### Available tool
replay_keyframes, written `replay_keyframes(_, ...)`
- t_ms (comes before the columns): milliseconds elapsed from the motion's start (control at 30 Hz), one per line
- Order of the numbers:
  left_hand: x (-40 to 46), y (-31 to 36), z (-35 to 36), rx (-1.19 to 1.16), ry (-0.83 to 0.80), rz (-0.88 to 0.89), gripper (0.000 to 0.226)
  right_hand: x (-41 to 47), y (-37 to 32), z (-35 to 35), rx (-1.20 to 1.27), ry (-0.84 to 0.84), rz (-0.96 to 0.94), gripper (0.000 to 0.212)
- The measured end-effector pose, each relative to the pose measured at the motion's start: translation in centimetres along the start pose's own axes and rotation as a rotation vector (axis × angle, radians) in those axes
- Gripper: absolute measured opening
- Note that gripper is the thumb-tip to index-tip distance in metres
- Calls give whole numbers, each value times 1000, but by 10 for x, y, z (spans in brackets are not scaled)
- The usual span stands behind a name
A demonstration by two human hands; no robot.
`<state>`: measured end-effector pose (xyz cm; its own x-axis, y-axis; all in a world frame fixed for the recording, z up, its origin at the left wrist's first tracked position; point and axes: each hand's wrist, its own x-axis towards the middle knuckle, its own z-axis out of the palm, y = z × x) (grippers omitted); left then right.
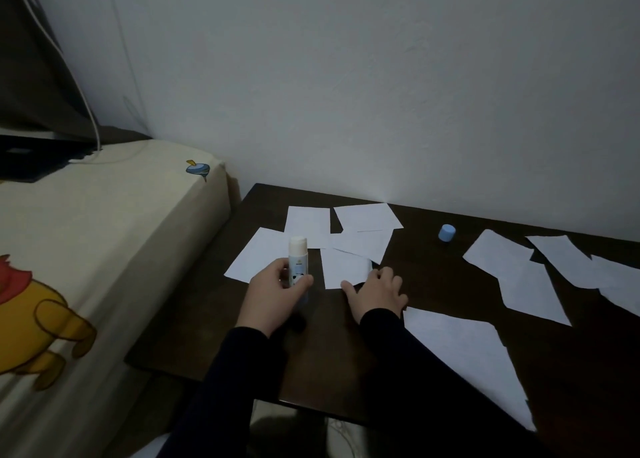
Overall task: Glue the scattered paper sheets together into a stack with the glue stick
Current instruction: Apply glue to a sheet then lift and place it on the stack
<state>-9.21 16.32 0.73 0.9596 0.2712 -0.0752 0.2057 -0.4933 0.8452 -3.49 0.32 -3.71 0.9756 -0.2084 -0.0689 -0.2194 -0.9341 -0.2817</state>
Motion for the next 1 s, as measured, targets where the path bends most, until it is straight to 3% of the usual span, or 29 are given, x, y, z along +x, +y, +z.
replay_keyframes(133,1,0,4,-8,-13,3,51,3,7,-6,93,-41,11,50)
replay_keyframes(300,1,3,7,-16,-23,15,51,16,17,-19,395,-140,131,11)
replay_keyframes(400,1,5,6,-33,-16,16,51,19,22,-34,557,-228,144,17)
replay_keyframes(533,3,12,9,-64,-2,20,52,26,32,-59,575,-340,192,10)
replay_keyframes(700,1,27,21,-119,-3,37,53,33,78,-92,392,-258,131,19)
replay_keyframes(1000,-6,63,79,-206,-100,114,51,24,168,-97,448,-79,71,51)
